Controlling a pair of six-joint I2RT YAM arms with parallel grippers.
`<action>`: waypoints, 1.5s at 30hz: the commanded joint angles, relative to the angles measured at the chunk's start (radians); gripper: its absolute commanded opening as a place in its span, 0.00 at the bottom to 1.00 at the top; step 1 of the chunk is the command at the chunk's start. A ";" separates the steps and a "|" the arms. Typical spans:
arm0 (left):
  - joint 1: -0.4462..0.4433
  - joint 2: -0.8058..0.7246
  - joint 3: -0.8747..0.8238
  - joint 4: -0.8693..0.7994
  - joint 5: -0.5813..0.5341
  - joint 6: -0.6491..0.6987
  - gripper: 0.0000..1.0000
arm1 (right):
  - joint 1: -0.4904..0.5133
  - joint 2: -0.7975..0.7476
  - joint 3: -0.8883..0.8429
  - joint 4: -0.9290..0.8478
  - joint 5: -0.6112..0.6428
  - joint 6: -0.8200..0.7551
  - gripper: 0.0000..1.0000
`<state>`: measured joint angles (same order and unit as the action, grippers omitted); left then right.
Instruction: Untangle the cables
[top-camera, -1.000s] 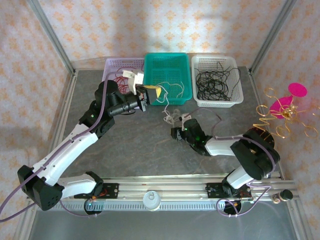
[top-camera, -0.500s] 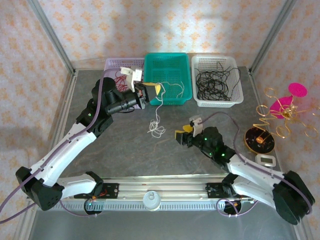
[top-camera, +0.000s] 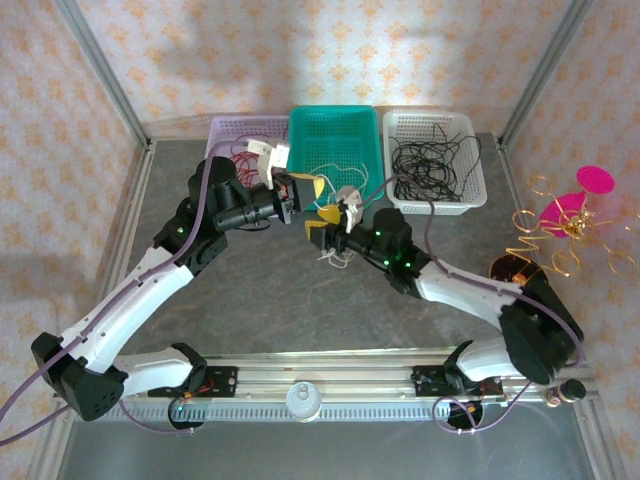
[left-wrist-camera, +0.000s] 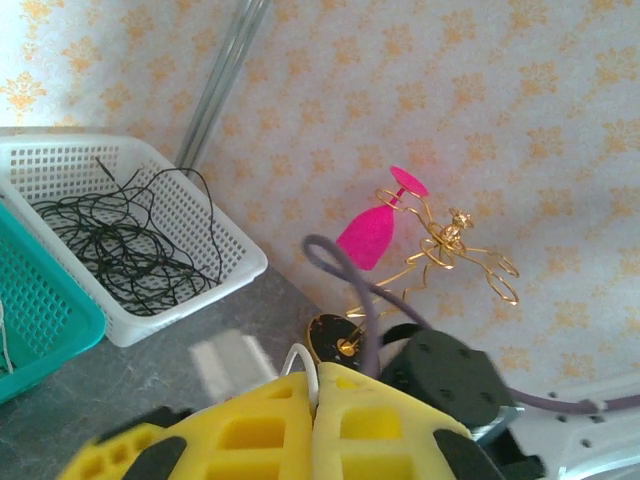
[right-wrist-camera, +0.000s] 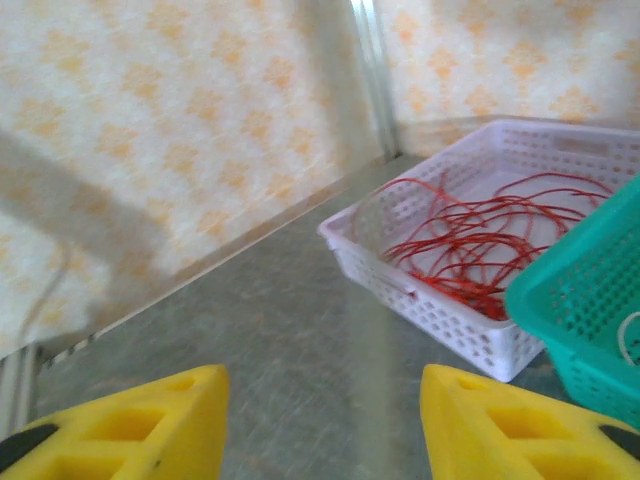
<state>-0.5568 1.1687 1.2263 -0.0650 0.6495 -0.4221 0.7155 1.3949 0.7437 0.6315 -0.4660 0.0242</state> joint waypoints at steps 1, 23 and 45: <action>-0.012 -0.044 0.037 -0.015 0.016 -0.011 0.00 | 0.002 0.099 0.028 0.071 0.173 0.079 0.48; -0.019 0.053 0.468 -0.172 -0.051 0.027 0.00 | 0.009 0.126 -0.317 0.073 0.265 0.144 0.31; -0.018 0.114 0.323 -0.049 -0.012 -0.022 0.00 | -0.039 -0.487 -0.109 -0.506 0.336 0.024 0.59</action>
<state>-0.5697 1.2854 1.5673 -0.1867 0.6167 -0.4229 0.6876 0.9379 0.5827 0.2333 -0.1520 0.0818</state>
